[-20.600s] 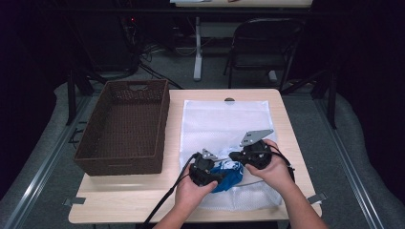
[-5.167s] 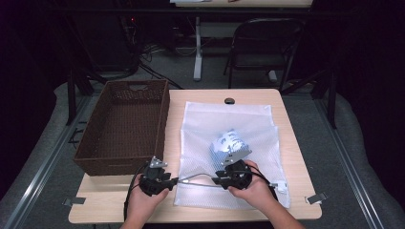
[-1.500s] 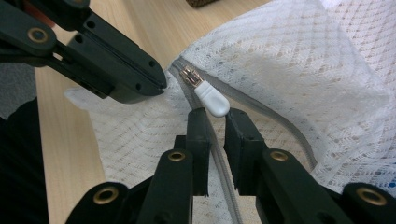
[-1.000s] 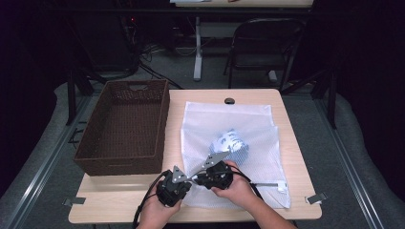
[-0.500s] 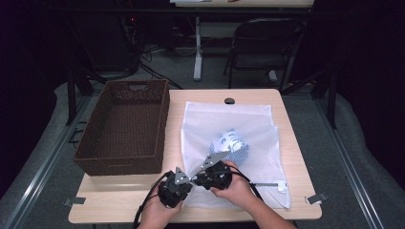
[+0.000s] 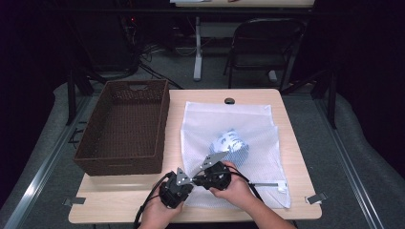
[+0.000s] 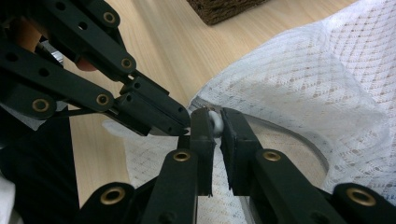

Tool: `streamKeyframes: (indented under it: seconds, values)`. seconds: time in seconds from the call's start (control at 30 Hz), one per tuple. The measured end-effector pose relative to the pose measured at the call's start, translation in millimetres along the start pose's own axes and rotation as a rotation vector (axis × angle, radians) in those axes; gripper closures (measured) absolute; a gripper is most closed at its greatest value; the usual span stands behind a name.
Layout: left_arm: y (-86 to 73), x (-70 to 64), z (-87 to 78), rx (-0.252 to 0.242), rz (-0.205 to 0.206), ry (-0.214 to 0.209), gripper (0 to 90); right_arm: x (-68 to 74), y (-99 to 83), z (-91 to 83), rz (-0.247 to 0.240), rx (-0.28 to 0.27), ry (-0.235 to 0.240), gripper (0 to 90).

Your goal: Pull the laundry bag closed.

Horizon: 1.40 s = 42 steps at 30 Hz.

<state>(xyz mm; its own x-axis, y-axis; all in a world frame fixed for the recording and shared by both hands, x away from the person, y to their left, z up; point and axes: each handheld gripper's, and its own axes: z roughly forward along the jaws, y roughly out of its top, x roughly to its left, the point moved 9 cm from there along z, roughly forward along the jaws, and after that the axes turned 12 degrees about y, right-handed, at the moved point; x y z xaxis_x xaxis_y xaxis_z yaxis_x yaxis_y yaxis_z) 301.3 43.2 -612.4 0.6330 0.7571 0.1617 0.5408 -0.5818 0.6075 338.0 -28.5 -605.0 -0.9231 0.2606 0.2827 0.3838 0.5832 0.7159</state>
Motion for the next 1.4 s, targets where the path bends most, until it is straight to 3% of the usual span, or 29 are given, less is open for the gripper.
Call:
streamKeyframes:
  seconds: [0.3,0.53,0.9,1.1,1.27,1.4]
  values:
    - [0.0,-0.8,0.1,-0.002,0.0,-0.006,89.7,1.5,-0.4,4.4,0.0,0.012,0.008,84.9]
    - [-1.2,2.2,-1.1,-0.003,-0.032,-0.009,88.2,2.7,0.2,2.1,0.013,0.0,0.019,86.1]
    - [-4.5,12.4,-2.1,0.014,-0.102,0.0,62.8,4.4,4.3,-3.4,0.018,-0.036,0.023,86.2]
    - [-4.3,7.9,3.1,0.013,-0.135,-0.086,60.2,7.5,6.7,-3.8,0.015,-0.046,0.031,86.1]
    - [-3.0,7.4,4.0,0.003,-0.121,-0.088,62.0,8.2,7.3,-3.2,0.014,-0.051,0.036,86.2]
    - [-2.0,8.6,2.7,-0.01,-0.137,-0.106,66.2,7.6,6.9,-3.1,0.023,-0.055,0.041,86.2]
